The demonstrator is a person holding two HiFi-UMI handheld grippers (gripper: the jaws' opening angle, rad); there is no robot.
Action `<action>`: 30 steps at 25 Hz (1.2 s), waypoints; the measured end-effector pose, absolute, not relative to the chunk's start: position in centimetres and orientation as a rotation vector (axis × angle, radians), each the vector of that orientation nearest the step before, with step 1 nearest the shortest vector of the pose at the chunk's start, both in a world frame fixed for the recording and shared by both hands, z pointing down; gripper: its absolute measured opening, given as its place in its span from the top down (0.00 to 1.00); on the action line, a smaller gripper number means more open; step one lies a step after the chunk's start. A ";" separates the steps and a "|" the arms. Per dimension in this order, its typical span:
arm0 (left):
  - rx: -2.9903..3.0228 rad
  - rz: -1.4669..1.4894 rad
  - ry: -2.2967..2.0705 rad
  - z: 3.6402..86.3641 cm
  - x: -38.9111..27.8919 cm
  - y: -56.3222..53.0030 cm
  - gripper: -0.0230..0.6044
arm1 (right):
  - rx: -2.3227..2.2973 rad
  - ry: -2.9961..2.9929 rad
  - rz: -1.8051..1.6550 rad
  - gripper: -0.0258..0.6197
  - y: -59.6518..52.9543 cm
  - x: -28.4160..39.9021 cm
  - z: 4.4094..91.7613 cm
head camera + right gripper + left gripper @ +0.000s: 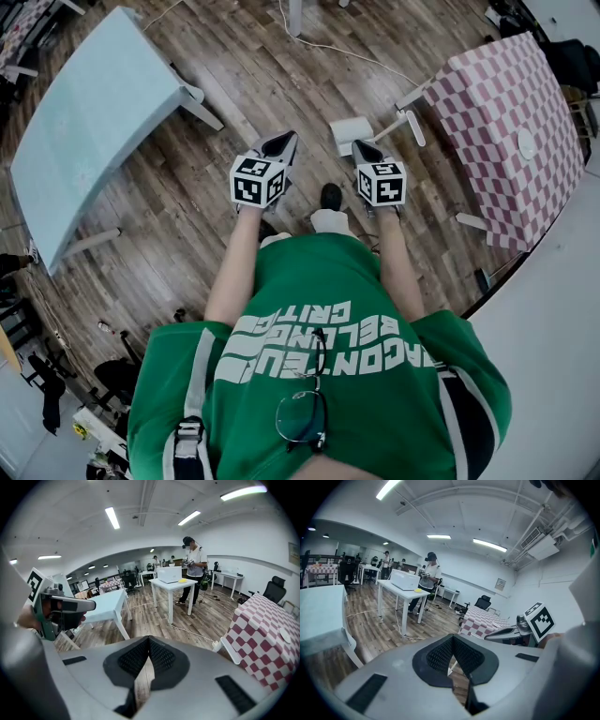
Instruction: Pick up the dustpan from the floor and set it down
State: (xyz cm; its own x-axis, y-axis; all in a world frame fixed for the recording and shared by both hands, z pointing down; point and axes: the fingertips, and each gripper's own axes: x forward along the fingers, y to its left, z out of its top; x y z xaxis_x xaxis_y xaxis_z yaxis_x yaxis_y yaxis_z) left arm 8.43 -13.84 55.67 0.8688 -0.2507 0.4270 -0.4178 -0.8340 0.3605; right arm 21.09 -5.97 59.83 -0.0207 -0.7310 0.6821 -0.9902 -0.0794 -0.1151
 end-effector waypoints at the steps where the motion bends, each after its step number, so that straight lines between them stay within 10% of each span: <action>1: 2.590 0.509 -0.490 55.7 8.4 -13.8 0.96 | 1.853 -1.794 0.855 0.95 -5.9 21.1 59.8; 30: 2.584 0.518 -0.487 56.0 8.5 -13.1 0.96 | 1.828 -1.783 0.866 0.95 -5.0 21.2 60.4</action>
